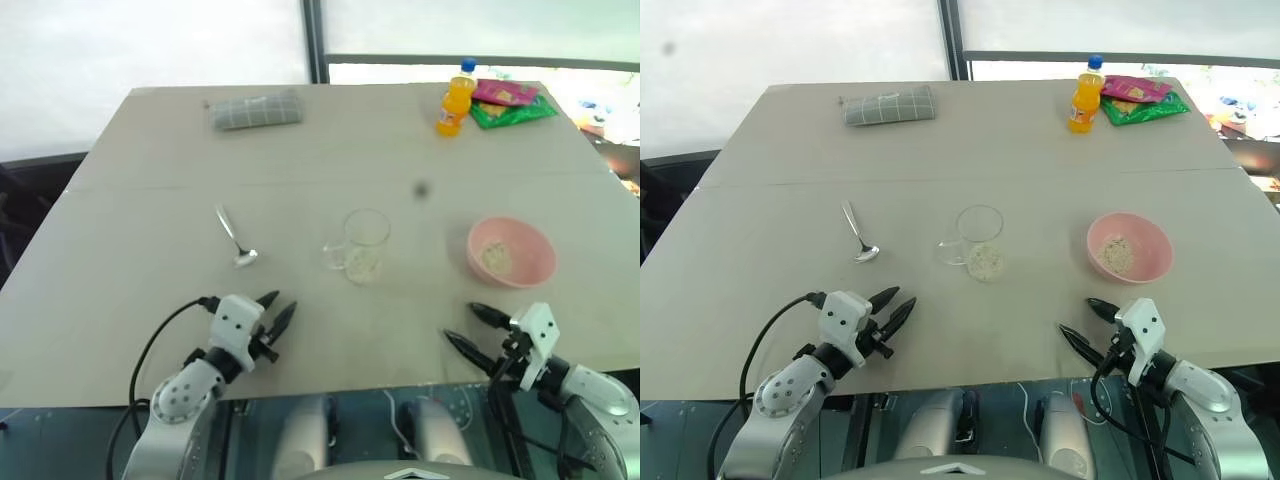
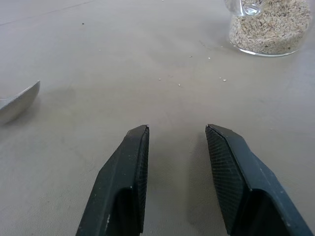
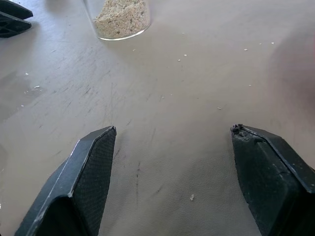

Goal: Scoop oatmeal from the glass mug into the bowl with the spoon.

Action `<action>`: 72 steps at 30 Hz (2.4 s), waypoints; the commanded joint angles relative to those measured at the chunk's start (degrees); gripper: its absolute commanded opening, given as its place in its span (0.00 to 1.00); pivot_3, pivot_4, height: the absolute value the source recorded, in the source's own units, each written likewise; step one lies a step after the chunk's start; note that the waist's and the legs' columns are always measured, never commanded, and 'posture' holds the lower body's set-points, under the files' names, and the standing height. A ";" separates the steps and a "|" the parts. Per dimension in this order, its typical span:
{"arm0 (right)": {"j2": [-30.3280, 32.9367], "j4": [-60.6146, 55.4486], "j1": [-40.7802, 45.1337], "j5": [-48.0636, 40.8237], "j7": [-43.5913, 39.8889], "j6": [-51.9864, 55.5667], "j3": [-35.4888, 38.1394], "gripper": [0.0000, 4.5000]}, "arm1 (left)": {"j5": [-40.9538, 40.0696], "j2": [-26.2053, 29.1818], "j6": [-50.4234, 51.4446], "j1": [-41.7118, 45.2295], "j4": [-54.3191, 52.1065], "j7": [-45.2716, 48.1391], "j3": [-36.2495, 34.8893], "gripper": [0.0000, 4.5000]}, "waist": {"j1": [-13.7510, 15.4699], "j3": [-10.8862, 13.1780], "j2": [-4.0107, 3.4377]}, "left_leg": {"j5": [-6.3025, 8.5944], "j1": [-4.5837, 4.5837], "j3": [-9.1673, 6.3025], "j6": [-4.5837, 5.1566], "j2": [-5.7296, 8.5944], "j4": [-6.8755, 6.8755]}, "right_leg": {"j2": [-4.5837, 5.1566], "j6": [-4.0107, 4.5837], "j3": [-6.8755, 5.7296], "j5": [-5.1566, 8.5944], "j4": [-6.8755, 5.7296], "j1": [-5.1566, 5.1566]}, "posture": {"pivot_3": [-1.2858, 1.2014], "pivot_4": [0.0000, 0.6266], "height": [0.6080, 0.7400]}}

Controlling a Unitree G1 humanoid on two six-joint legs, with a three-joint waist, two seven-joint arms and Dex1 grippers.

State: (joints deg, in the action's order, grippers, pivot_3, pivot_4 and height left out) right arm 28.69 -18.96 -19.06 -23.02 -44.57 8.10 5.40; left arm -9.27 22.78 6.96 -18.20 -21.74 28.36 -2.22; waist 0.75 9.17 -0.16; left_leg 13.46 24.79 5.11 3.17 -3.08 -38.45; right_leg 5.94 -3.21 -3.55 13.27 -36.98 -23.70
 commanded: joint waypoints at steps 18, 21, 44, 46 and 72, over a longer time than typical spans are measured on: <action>-0.52 -1.04 0.58 0.11 -0.58 -1.39 -1.05 0.83 | -1.33 -0.77 -1.65 -2.58 0.99 0.52 0.67 0.42 | -0.01 -0.05 -0.02 | 0.00 0.00 0.00 0.00 0.00 0.00 | 0.00 -0.01 0.00 0.01 0.01 0.00 | 0.52 0.24 0.83; -0.39 -1.32 0.89 -0.31 -1.10 -1.06 -1.32 0.83 | -1.59 -1.91 -2.29 -1.27 0.99 -1.26 -0.72 0.42 | 0.02 -0.05 -0.01 | 0.00 0.01 0.00 0.00 0.00 0.00 | 0.00 -0.01 0.00 0.01 0.01 0.00 | 0.52 0.24 0.83; 4.94 -19.22 8.74 -9.06 1.03 12.36 -2.14 1.00 | -12.16 -2.56 20.47 18.65 -6.38 -15.54 -12.39 0.97 | 0.11 0.01 0.37 | -0.17 0.01 -0.11 0.27 0.01 -0.04 | -0.07 0.17 -0.06 -0.12 0.00 0.08 | 0.52 0.24 0.83; 4.96 -20.50 10.63 -9.75 2.00 13.78 -2.40 1.00 | -13.15 -1.63 26.59 23.34 -5.26 -18.09 -13.85 0.97 | 0.12 0.03 0.49 | -0.17 0.02 -0.12 0.28 0.03 -0.04 | -0.10 0.18 -0.07 -0.13 0.00 0.08 | 0.52 0.24 0.83; 4.53 -27.98 15.40 -10.43 12.46 22.57 -3.01 1.00 | -1.18 -8.53 58.14 45.01 5.57 -38.88 -11.60 0.97 | 0.15 0.16 1.21 | -0.30 0.04 -0.24 0.08 0.39 -0.04 | -0.08 -0.05 -0.06 -0.28 -0.04 0.23 | 0.52 0.24 0.83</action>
State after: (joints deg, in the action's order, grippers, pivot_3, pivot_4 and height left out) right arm 33.34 -44.26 -4.10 -32.53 -33.05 30.30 1.99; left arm -11.25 14.18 64.74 26.36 -15.46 -10.28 -14.03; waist 0.90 9.33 1.06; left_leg 13.15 24.83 4.88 3.25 -2.69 -38.50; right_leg 5.87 -3.27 -3.61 12.99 -37.02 -23.48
